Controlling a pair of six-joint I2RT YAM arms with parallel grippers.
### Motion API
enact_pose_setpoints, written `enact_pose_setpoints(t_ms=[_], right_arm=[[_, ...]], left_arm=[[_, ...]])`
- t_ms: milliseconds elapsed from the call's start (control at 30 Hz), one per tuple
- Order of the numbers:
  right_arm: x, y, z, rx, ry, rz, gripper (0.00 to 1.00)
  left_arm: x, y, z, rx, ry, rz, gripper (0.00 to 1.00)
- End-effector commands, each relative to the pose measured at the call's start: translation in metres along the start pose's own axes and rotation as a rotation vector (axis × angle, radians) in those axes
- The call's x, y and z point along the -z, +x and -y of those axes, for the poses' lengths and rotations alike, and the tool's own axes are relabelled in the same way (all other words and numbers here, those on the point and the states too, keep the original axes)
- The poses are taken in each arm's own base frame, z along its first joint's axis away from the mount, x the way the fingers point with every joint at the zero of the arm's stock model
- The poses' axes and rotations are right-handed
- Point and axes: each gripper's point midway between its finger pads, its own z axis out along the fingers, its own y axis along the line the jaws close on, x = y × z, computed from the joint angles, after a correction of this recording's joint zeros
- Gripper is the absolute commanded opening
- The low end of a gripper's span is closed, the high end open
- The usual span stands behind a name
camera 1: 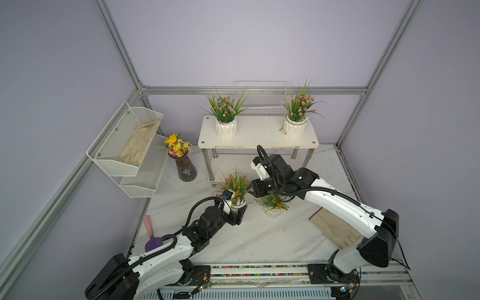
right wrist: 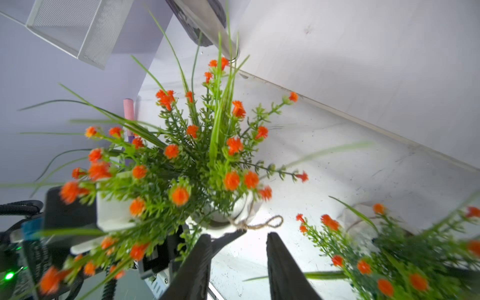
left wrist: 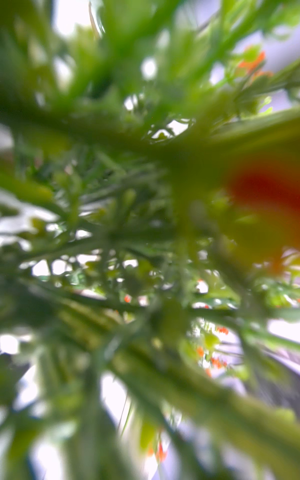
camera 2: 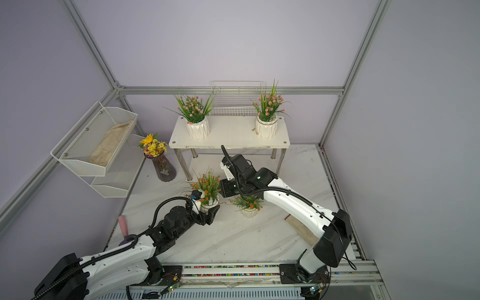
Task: Place the baby's breath potted plants on the rack by color
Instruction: Place the baby's breath potted plant on the rack.
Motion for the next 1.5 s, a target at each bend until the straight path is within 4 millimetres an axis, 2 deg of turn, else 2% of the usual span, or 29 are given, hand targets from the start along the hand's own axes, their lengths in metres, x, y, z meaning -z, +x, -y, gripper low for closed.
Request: enact_pose_setpoints(t_ms=[0,33,133,233,467,667,700,833,1133,1267,1467], right_arm=[[0.042,-0.015,0.011,-0.028,0.046,0.132,0.42],[0.056,-0.017,0.012,-0.034,0.053,0.168,0.44],[0.082,-0.013,0.018,-0.052,0.069,0.222,0.47],[0.097,-0.007,0.022,-0.064,0.079,0.245,0.49],[0.099,0.011,0.036,-0.086,0.118,0.223,0.49],[0.109,0.017,0.036,-0.101,0.107,0.232,0.49],[0.111,0.018,0.036,-0.103,0.107,0.231,0.49],[0.120,0.025,0.040,-0.115,0.110,0.240,0.49],[0.123,0.043,0.050,-0.145,0.127,0.232,0.49],[0.121,0.047,0.051,-0.158,0.127,0.224,0.49],[0.123,0.050,0.052,-0.169,0.121,0.227,0.49]], left_arm=[[-0.002,-0.075,-0.013,0.050,-0.111,0.229,0.25],[-0.004,-0.078,-0.015,0.041,-0.130,0.243,0.24],[-0.012,-0.090,-0.019,0.024,-0.161,0.286,0.24],[-0.023,-0.105,-0.020,0.008,-0.169,0.302,0.22],[-0.038,-0.135,-0.027,0.011,-0.181,0.356,0.20],[-0.065,-0.154,-0.043,0.013,-0.188,0.378,0.20],[-0.076,-0.147,-0.047,0.011,-0.197,0.358,0.20],[-0.098,-0.144,-0.067,0.029,-0.215,0.367,0.19],[-0.134,-0.125,-0.093,0.053,-0.219,0.417,0.16],[-0.137,-0.125,-0.095,0.051,-0.218,0.456,0.16],[-0.155,-0.124,-0.105,0.054,-0.235,0.457,0.14]])
